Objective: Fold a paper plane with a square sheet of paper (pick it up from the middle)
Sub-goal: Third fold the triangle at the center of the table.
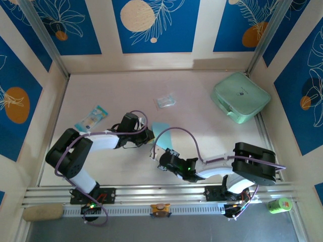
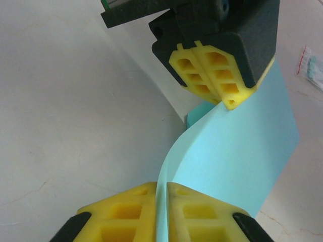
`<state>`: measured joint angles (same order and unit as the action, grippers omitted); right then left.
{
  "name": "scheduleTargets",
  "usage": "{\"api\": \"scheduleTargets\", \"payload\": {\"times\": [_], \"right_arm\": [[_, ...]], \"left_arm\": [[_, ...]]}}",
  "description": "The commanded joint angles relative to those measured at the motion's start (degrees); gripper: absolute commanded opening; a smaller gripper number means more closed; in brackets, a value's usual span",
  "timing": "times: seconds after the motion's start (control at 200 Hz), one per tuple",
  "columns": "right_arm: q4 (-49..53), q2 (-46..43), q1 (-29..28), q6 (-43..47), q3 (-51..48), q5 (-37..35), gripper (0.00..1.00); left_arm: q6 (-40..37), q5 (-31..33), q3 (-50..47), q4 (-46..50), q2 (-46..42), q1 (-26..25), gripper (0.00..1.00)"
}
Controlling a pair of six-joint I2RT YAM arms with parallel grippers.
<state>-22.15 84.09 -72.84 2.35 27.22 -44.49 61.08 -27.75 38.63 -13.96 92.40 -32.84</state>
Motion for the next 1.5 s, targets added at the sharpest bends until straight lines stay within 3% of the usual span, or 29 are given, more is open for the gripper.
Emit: {"api": "scheduleTargets", "payload": {"times": [0.0,0.3,0.455,0.6,0.705,0.82,0.95,1.17,1.495], "right_arm": [[0.2,-2.0,0.5,-1.8,-0.9,0.8,0.09],[2.8,-4.1,2.0,-4.9,-1.3,7.0,0.00],[4.1,-5.2,3.3,-8.2,-1.6,11.6,0.00],[5.6,-7.1,7.6,-14.6,-1.8,23.9,0.01],[6.8,-8.1,13.3,-21.8,-1.4,36.1,0.02],[10.8,-7.7,19.8,-27.7,0.9,48.3,0.03],[12.5,-6.1,24.0,-30.8,2.8,57.1,0.02],[12.0,-2.5,27.2,-36.7,4.5,63.7,0.03],[6.7,1.5,26.4,-40.7,4.4,63.7,0.03]], "left_arm": [[0.3,1.0,0.8,0.8,0.3,0.4,0.01],[0.2,1.7,0.5,1.3,-0.5,0.3,0.07],[-1.0,3.5,0.8,4.3,-2.2,0.3,0.34],[-3.4,9.2,1.1,10.8,-7.1,0.3,0.49],[-5.5,13.3,1.8,16.4,-10.9,0.4,0.52],[-7.5,15.6,2.7,20.0,-14.0,0.3,0.52],[-9.1,14.8,3.5,20.2,-14.6,0.4,0.47],[-10.1,11.0,4.4,18.1,-12.9,0.3,0.36],[-12.5,4.1,9.9,17.0,-4.9,0.3,0.25]]}}
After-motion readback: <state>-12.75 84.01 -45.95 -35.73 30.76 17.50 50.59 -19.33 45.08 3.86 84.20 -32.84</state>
